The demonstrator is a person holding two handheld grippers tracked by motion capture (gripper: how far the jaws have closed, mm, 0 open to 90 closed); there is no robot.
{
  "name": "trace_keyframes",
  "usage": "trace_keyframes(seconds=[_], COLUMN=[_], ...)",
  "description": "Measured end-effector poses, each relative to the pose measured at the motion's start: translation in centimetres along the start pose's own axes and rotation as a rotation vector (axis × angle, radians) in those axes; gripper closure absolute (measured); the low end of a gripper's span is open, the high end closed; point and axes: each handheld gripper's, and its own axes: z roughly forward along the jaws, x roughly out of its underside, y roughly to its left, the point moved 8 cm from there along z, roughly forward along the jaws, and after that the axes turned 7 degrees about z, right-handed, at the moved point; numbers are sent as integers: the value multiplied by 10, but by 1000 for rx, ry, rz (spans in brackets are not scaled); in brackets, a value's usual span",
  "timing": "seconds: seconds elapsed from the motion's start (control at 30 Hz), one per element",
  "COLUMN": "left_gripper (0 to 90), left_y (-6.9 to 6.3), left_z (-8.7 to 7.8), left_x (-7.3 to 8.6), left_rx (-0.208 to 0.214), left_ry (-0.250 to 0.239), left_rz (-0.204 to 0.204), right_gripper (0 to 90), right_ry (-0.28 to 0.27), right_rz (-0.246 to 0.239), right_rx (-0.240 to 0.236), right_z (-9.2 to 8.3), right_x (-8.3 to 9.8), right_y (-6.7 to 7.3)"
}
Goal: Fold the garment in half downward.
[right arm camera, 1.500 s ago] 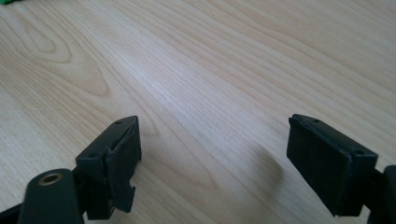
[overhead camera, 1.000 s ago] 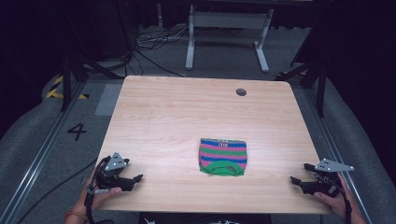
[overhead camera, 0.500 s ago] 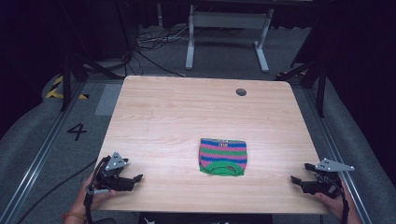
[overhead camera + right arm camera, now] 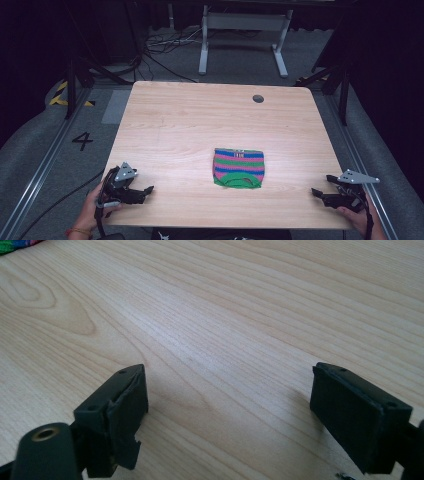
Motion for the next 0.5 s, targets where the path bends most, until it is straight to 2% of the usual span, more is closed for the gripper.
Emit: trace_keyframes(seconds=[0.23, 0.3, 0.33, 0.5], left_gripper=[66, 26, 5, 0], left_y=[1, 0, 0, 0], left_z=[3, 4, 6, 6], left_x=[-1, -2, -2, -2], left_rx=[-8, -12, -20, -20], left_ry=[13, 17, 32, 32], left_rz=[-5, -14, -31, -31], right_gripper=[159, 156, 155, 154], right_ry=[0, 0, 0, 0], right_rz=[0, -1, 0, 4], right_rx=[1, 2, 4, 7], right_z=[0, 0, 0, 0], right_x=[0, 0, 0, 0], right_y=[0, 0, 0, 0])
